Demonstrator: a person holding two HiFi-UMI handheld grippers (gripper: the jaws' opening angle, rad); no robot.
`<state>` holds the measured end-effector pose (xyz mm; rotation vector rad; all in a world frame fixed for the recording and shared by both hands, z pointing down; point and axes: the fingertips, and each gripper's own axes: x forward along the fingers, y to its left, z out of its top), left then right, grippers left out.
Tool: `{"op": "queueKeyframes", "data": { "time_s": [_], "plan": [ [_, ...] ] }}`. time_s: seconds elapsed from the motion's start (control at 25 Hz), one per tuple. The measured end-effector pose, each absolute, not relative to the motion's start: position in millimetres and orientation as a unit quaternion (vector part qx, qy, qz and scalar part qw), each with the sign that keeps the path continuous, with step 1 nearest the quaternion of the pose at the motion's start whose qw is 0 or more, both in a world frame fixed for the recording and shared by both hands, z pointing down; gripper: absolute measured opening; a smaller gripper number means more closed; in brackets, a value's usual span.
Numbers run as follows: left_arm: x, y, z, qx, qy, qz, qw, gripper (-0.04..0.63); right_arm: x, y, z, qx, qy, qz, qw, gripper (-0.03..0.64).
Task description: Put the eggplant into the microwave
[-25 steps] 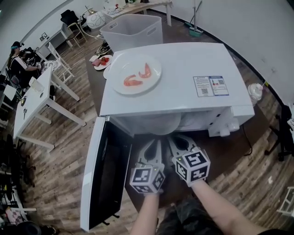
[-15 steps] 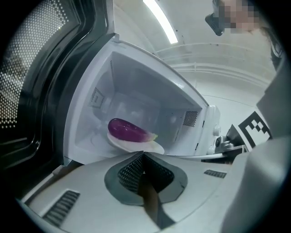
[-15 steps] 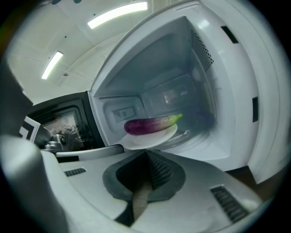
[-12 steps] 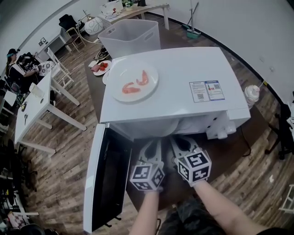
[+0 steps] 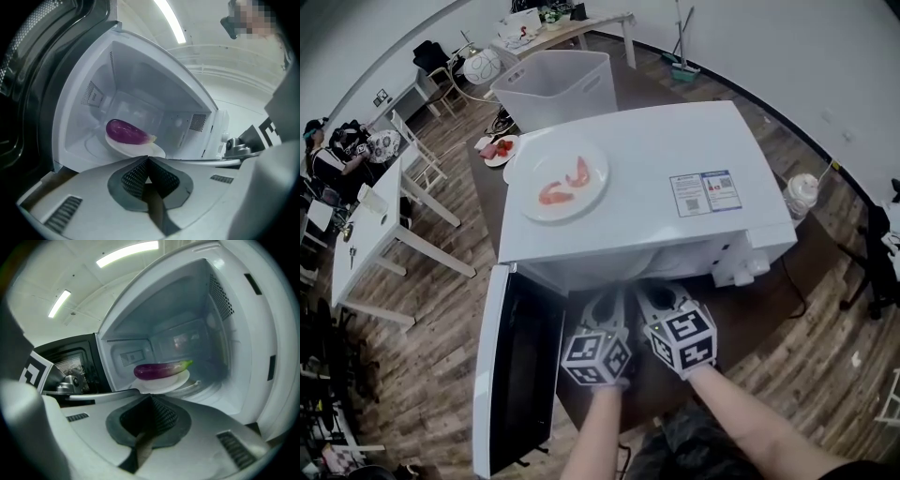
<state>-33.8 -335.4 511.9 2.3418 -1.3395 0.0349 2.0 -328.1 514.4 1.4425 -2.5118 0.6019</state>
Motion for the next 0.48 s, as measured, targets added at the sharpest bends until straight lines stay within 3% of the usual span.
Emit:
{"op": "queueKeyframes", "data": {
  "time_s": [0.48],
  "plan": [
    [-22, -350, 511, 0.856, -0.460, 0.016, 0.235, -0.002, 3, -337, 516, 0.493, -0.837, 0.219, 0.091, 0.003]
  ]
}}
